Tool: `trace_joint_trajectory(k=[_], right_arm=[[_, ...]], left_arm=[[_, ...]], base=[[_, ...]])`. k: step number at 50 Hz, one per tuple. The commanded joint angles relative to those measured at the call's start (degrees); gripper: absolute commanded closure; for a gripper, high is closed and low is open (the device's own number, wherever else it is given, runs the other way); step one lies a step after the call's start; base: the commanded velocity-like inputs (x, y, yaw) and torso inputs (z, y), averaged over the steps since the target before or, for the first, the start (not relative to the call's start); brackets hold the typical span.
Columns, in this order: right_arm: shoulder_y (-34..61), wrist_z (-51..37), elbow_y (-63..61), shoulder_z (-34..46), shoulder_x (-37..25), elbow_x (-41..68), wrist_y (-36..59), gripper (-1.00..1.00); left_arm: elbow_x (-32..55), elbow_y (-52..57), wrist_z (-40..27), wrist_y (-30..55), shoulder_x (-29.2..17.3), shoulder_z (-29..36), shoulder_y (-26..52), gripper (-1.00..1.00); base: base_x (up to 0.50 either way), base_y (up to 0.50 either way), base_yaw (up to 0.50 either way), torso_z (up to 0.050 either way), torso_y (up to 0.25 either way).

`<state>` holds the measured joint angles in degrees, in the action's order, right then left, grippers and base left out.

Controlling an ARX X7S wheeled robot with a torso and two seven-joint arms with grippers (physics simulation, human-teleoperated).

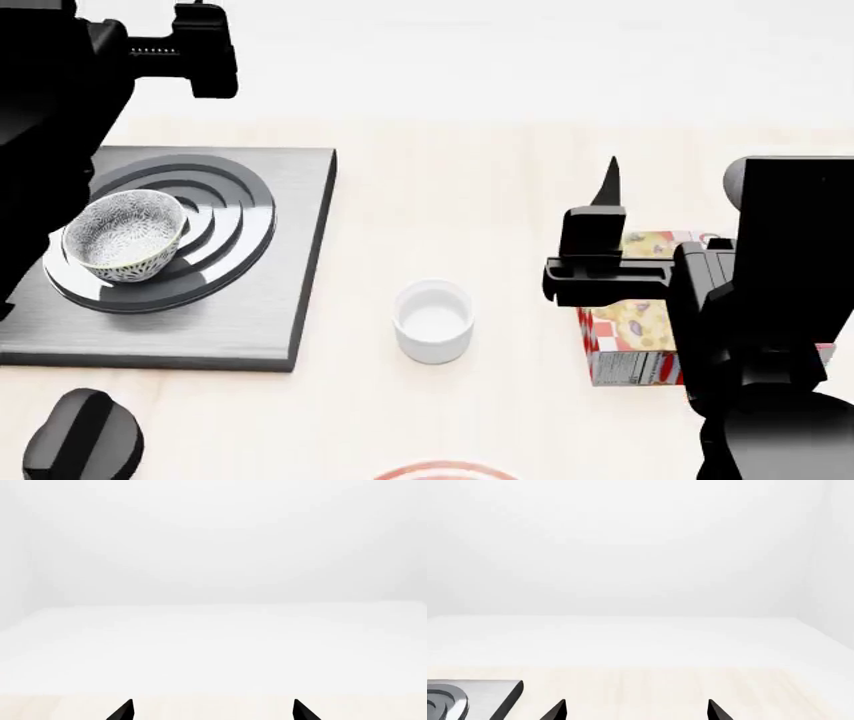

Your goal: Pick the akita bowl on the stove and place it on the plate.

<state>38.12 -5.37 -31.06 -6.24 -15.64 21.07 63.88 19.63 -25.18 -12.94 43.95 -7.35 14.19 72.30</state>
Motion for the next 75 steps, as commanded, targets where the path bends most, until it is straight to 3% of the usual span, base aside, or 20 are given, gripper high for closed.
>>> trace_joint_trajectory(k=[1, 37, 56, 75], right_arm=[[0.05, -0.20, 0.21, 0.06, -0.09, 0.26, -0.18, -1.00], [0.00, -0.89, 0.17, 0.33, -0.40, 1.16, -0.22, -1.00], [-0.03, -1.29, 0.23, 0.43, -0.60, 1.58, -0.38, -1.00], [-0.05, -1.61, 0.30, 0.52, -0.81, 2.05, -0.53, -1.00]], left_arm=[[0.08, -0.45, 1.42, -1.55, -0.49, 1.42, -0.21, -1.00], [0.12, 0.86, 1.85, -2.68, -1.67, 4.22, -0.89, -1.00], [0.13, -2.64, 0.61, 5.47, -1.15, 7.33, -0.41, -1.00], [-1.60, -6.33, -1.52, 5.21, -1.43, 9.41, -2.34, -1.00]], base=[[0.00, 0.00, 0.00, 0.000, 0.000], [0.00, 0.00, 0.00, 0.000, -0.092], [0.00, 0.00, 0.00, 0.000, -0.004], [0.00, 0.00, 0.00, 0.000, 0.000]])
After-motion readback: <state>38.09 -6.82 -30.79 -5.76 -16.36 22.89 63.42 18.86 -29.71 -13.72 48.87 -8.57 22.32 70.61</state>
